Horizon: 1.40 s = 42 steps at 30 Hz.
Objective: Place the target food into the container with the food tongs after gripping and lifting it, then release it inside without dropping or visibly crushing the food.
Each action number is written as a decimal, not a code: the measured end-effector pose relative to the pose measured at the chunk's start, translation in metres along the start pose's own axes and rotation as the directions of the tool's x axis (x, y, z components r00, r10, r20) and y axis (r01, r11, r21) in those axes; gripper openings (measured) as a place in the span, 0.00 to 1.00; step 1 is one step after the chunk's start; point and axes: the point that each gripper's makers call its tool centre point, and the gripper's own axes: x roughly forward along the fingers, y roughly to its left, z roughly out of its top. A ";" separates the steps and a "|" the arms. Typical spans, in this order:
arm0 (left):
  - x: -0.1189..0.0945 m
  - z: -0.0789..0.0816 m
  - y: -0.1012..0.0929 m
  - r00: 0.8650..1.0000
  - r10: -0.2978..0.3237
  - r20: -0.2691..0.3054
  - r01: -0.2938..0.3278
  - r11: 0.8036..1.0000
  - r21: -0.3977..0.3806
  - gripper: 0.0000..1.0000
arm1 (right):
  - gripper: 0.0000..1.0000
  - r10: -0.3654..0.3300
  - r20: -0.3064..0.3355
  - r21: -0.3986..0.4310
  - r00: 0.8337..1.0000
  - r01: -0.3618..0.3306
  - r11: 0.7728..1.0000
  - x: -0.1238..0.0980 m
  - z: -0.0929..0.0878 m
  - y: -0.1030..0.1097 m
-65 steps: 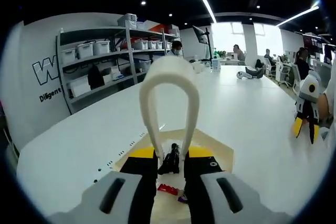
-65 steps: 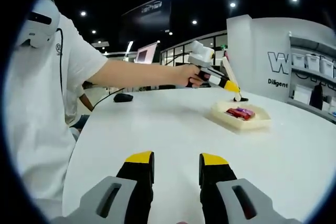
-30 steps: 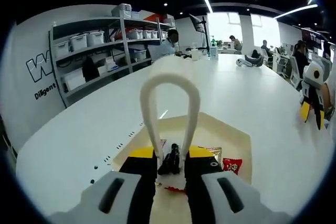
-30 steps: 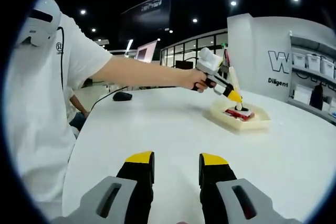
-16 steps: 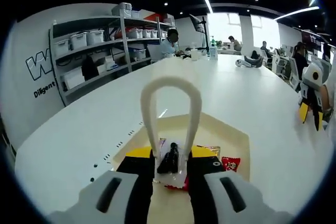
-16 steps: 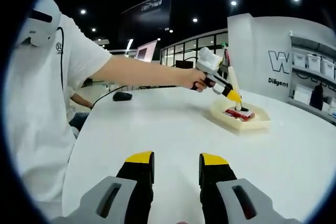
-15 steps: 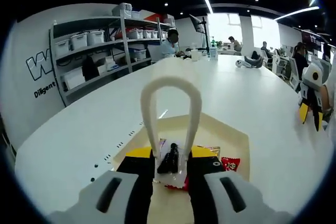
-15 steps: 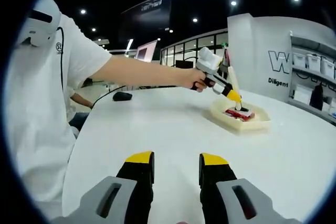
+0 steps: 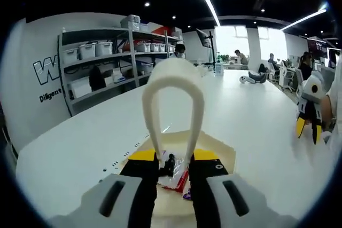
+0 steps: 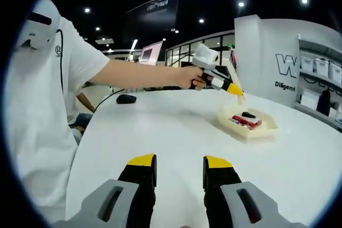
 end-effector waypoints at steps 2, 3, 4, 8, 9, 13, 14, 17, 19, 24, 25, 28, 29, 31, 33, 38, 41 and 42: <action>-0.009 -0.001 -0.004 1.000 0.002 0.002 -0.002 1.000 0.005 0.19 | 0.29 0.005 -0.002 -0.006 1.000 -0.005 1.000 0.001 0.002 0.000; -0.015 -0.002 -0.006 1.000 0.005 0.007 -0.005 1.000 0.004 0.19 | 0.29 0.007 -0.005 -0.010 1.000 -0.007 1.000 0.002 0.003 0.001; -0.019 -0.002 -0.008 1.000 0.006 0.010 -0.007 1.000 0.003 0.19 | 0.29 0.010 -0.006 -0.014 1.000 -0.010 1.000 0.002 0.005 0.002; -0.038 -0.003 -0.014 1.000 0.013 0.023 -0.013 1.000 -0.008 0.19 | 0.29 0.017 -0.008 -0.024 1.000 -0.017 1.000 0.004 0.009 0.003; -0.044 -0.005 -0.017 1.000 0.015 0.023 -0.015 1.000 -0.007 0.19 | 0.29 0.018 -0.007 -0.031 1.000 -0.018 0.999 0.005 0.011 0.004; -0.064 -0.008 -0.028 0.999 0.019 0.030 -0.019 1.000 -0.005 0.19 | 0.30 0.024 -0.002 -0.037 1.000 -0.024 0.999 0.007 0.016 0.006; -0.069 -0.007 -0.032 0.999 0.017 0.038 -0.017 1.000 -0.011 0.19 | 0.30 0.026 -0.003 -0.039 1.000 -0.026 0.999 0.007 0.017 0.007; -0.081 -0.005 -0.040 0.998 0.022 0.054 -0.021 1.000 -0.011 0.19 | 0.30 0.032 -0.004 -0.044 0.999 -0.032 0.999 0.009 0.018 0.009; -0.086 -0.003 -0.046 0.998 0.021 0.064 -0.020 1.000 -0.010 0.19 | 0.30 0.038 -0.004 -0.045 0.999 -0.039 0.998 0.011 0.019 0.010; -0.097 -0.001 -0.063 0.997 0.012 0.076 -0.013 1.000 0.004 0.19 | 0.30 0.049 -0.008 -0.052 0.999 -0.050 0.997 0.014 0.021 0.013; -0.099 -0.001 -0.068 0.997 0.009 0.079 -0.009 1.000 0.005 0.19 | 0.30 0.053 -0.007 -0.054 0.999 -0.053 0.997 0.015 0.023 0.013; -0.105 0.000 -0.078 0.996 0.003 0.084 -0.004 1.000 0.009 0.19 | 0.31 0.058 -0.004 -0.056 0.998 -0.058 0.997 0.018 0.024 0.014; -0.107 -0.001 -0.082 0.996 0.000 0.085 -0.001 1.000 0.012 0.19 | 0.31 0.060 -0.003 -0.056 0.998 -0.060 0.997 0.019 0.025 0.015; -0.110 -0.001 -0.087 0.996 -0.005 0.089 0.004 1.000 0.011 0.19 | 0.31 0.062 -0.003 -0.058 0.998 -0.062 0.996 0.020 0.026 0.015; -0.115 -0.001 -0.094 0.995 -0.005 0.101 0.004 1.000 0.006 0.19 | 0.31 0.063 -0.001 -0.057 0.998 -0.063 0.996 0.021 0.027 0.015; -0.122 -0.004 -0.108 0.993 -0.010 0.119 0.011 1.000 -0.007 0.19 | 0.31 0.070 -0.001 -0.058 0.998 -0.069 0.996 0.023 0.029 0.016; -0.126 -0.006 -0.115 0.991 -0.010 0.135 0.013 1.000 -0.021 0.19 | 0.31 0.070 0.000 -0.060 0.998 -0.070 0.996 0.024 0.030 0.016; -0.127 -0.007 -0.117 0.990 -0.009 0.140 0.012 1.000 -0.026 0.19 | 0.31 0.070 0.001 -0.060 0.998 -0.070 0.996 0.024 0.031 0.016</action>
